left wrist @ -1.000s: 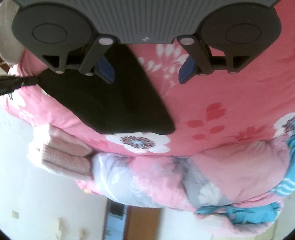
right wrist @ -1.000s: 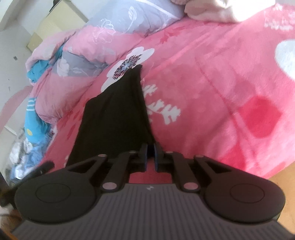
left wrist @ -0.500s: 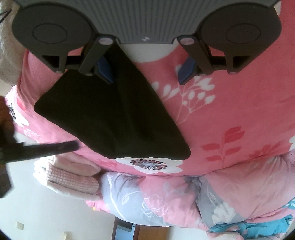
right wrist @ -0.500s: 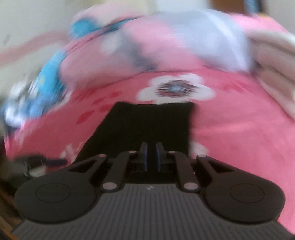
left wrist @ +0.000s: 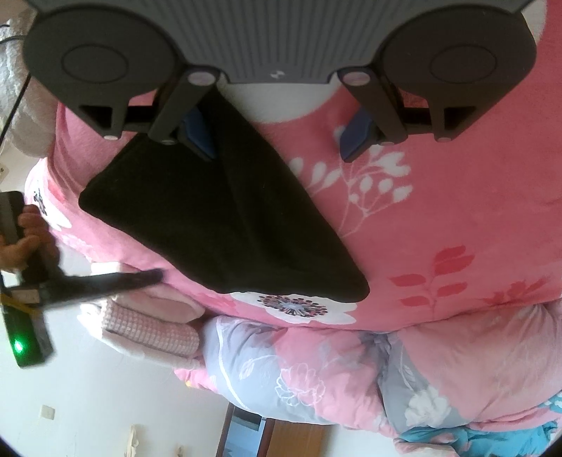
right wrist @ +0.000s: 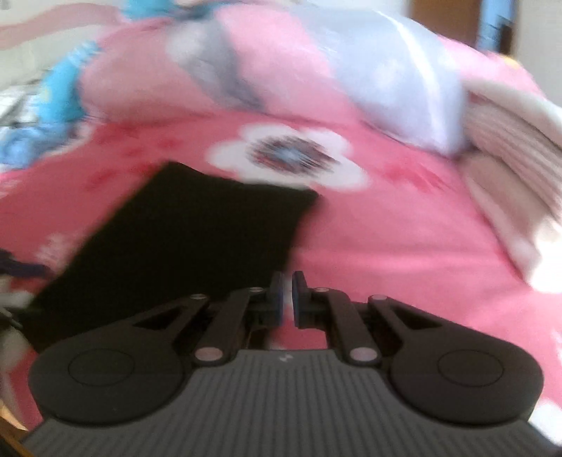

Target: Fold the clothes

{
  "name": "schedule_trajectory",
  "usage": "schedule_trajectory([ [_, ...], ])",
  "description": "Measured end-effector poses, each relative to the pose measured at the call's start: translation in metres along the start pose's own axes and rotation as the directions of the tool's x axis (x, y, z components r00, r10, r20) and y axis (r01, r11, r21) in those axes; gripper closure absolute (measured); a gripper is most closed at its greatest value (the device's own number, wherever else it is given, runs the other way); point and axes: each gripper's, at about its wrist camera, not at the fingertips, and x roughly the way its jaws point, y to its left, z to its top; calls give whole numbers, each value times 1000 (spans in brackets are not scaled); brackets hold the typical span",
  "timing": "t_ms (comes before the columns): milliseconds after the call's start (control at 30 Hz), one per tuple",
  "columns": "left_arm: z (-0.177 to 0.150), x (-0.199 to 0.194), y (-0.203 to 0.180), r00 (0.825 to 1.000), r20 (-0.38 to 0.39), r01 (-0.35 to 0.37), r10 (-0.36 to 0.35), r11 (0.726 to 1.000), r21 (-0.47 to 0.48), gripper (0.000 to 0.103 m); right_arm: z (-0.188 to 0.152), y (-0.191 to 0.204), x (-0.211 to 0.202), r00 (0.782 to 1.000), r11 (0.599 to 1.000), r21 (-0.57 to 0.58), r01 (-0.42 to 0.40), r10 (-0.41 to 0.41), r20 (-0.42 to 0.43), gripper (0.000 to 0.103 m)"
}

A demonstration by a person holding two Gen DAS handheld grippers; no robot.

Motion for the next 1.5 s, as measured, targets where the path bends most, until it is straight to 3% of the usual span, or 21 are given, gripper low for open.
schedule_trajectory([
  [100,-1,-1,3,1000,9,13,-13,1000,-11,24,14,28,26,994,990,-84,-113,112,-17,99],
  [167,-2,-2,5,1000,16,23,-22,1000,-22,24,14,34,45,991,986,-111,-125,120,-56,101],
  [200,-3,-3,6,999,20,28,-28,999,-28,24,12,29,52,994,990,-112,-91,83,-69,101],
  [300,-3,-3,9,999,25,44,-43,998,-47,24,4,-14,49,998,997,71,-6,10,-58,101],
  [333,-2,-3,10,999,26,46,-44,998,-53,24,2,-16,39,999,994,109,9,-4,-43,98],
  [500,7,-9,9,1000,21,7,-6,998,-63,25,-10,-27,-9,997,954,294,57,-68,28,98],
  [633,23,-19,6,995,74,-61,63,998,-26,26,-15,1,-14,990,927,355,-121,86,114,98],
  [733,37,-23,4,988,118,-99,97,995,12,28,-26,7,5,986,901,404,-158,121,114,98],
  [833,53,-13,-2,980,157,-129,121,991,46,39,-39,9,22,985,873,457,-171,136,110,101],
  [933,67,3,-8,985,154,-86,79,996,37,58,-51,2,22,980,854,486,-186,127,153,103],
  [1000,72,15,-17,988,148,-52,45,998,46,80,-55,-1,22,978,844,499,-195,130,163,103],
  [1067,75,29,-26,992,127,-22,15,998,51,90,-53,-1,25,978,849,491,-195,129,165,103],
  [1167,74,53,-21,998,61,6,-6,1000,10,93,-54,-4,26,976,842,499,-206,137,171,103],
  [1233,71,67,-5,997,21,-79,80,997,-16,94,-56,-7,26,974,831,512,-217,145,176,103],
  [1300,69,78,16,984,-10,-180,179,982,-51,98,-57,-8,25,972,824,520,-224,151,179,103],
  [1400,76,72,51,972,-24,-234,234,955,-184,98,-57,-8,25,972,823,521,-227,154,180,103],
  [1500,84,59,45,980,8,-196,199,968,-155,96,-57,-8,25,972,823,521,-227,155,179,103],
])
